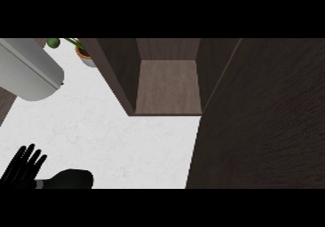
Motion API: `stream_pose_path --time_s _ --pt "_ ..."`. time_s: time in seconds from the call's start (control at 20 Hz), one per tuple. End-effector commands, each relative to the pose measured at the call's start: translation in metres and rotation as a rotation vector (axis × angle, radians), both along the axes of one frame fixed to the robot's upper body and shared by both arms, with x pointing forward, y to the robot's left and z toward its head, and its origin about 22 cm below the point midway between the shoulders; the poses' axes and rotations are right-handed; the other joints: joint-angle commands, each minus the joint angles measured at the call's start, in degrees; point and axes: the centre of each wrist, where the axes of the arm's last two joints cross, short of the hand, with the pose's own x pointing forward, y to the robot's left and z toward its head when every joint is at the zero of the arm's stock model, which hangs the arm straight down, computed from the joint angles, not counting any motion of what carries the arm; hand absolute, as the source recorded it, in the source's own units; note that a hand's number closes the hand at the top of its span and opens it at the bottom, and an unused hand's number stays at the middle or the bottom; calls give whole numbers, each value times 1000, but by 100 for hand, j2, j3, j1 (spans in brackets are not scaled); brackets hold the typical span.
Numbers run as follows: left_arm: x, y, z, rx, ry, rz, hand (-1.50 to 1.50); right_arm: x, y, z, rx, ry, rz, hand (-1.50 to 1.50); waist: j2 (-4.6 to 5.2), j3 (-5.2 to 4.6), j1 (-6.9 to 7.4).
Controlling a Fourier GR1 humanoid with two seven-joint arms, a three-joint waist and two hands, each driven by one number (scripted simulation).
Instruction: Pick up the wine, place it into the cabinet and close the cabinet
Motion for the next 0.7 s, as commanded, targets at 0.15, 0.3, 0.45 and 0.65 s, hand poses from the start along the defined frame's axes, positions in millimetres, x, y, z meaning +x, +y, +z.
stream_pose_path --time_s 0.15,0.3,0.45,0.65 --pt "0 3 -32 -19 35 8 -150 -40 -10 -1 5 21 53 -150 -13 -1 -37" --pt "-8 6 -48 -74 38 0 -150 -32 -16 -10 3 7 38 -150 6 5 -12" --pt "14 -10 -52 -101 38 -17 -150 -26 -2 8 8 28 58 -150 -8 -3 -22" --pt "5 -9 -73 -127 46 -28 -150 -35 -15 -13 8 1 37 -150 7 5 -15"
